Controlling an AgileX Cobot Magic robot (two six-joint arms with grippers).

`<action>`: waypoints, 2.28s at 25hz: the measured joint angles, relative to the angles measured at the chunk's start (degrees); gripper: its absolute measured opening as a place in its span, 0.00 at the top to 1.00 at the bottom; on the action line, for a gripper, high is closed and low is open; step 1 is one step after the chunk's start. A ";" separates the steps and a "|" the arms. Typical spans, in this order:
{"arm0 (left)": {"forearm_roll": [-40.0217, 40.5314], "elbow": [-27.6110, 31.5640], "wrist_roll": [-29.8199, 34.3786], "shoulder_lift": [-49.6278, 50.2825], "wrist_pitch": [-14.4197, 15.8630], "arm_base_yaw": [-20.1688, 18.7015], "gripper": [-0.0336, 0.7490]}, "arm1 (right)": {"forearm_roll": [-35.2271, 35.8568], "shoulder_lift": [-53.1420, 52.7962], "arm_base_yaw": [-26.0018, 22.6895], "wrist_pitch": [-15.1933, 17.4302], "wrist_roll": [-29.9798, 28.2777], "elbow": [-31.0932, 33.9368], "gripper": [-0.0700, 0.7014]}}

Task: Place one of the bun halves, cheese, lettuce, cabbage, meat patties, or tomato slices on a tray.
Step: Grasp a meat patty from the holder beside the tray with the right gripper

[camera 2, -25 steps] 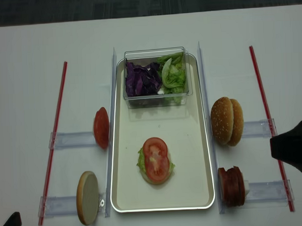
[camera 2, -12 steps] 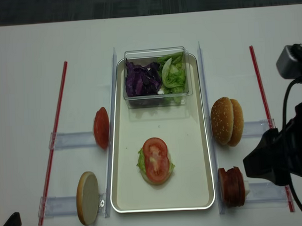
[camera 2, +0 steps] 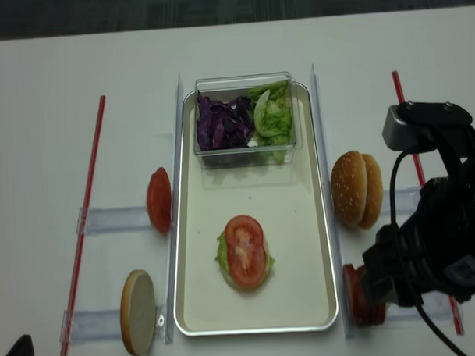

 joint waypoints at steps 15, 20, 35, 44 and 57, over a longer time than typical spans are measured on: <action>0.00 0.00 0.00 0.00 0.00 0.00 0.40 | -0.47 9.48 0.21 -0.60 2.78 0.00 0.28; 0.00 0.00 0.00 0.00 0.00 0.00 0.40 | -0.71 12.61 0.21 -0.84 2.78 0.00 0.28; 0.00 0.00 0.00 0.00 0.00 0.00 0.40 | -4.61 18.74 3.67 -1.21 3.32 -2.80 0.28; 0.00 0.00 0.00 0.00 0.00 0.00 0.40 | -9.90 26.30 8.74 -3.33 8.41 -6.27 0.29; 0.00 0.00 0.00 0.00 0.00 0.00 0.40 | -12.20 33.68 8.77 -6.45 11.12 -6.27 0.47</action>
